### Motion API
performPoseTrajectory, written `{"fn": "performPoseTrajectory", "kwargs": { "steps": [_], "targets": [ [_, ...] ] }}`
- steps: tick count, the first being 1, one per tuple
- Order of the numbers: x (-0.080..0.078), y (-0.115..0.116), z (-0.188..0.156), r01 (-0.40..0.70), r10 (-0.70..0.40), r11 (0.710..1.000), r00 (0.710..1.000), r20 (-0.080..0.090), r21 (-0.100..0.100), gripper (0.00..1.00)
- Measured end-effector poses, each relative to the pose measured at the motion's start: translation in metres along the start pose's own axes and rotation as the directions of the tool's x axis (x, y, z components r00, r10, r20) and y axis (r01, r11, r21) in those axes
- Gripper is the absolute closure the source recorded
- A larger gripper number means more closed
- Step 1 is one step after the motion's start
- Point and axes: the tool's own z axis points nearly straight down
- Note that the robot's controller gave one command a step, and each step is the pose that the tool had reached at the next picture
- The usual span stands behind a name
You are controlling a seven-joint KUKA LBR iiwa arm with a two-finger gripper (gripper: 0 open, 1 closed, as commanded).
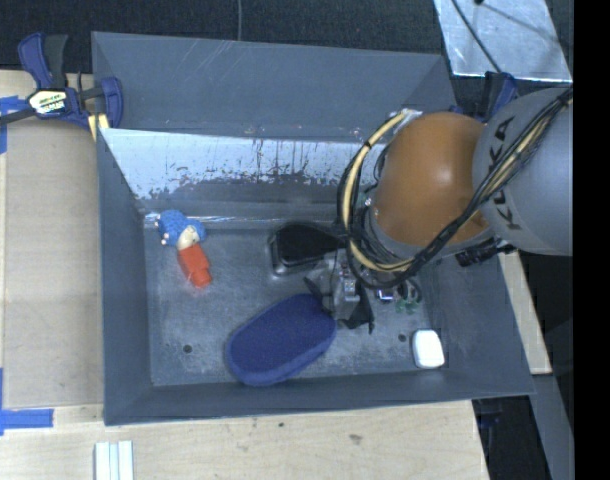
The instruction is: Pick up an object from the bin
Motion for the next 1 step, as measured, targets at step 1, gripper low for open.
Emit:
{"fn": "performPoseTrajectory", "kwargs": {
  "steps": [1],
  "targets": [
    [0.0253, 0.0027, -0.0836, -0.037, 0.037, 0.999, 0.999, 0.009, 0.002, 1.00]
  ]
}}
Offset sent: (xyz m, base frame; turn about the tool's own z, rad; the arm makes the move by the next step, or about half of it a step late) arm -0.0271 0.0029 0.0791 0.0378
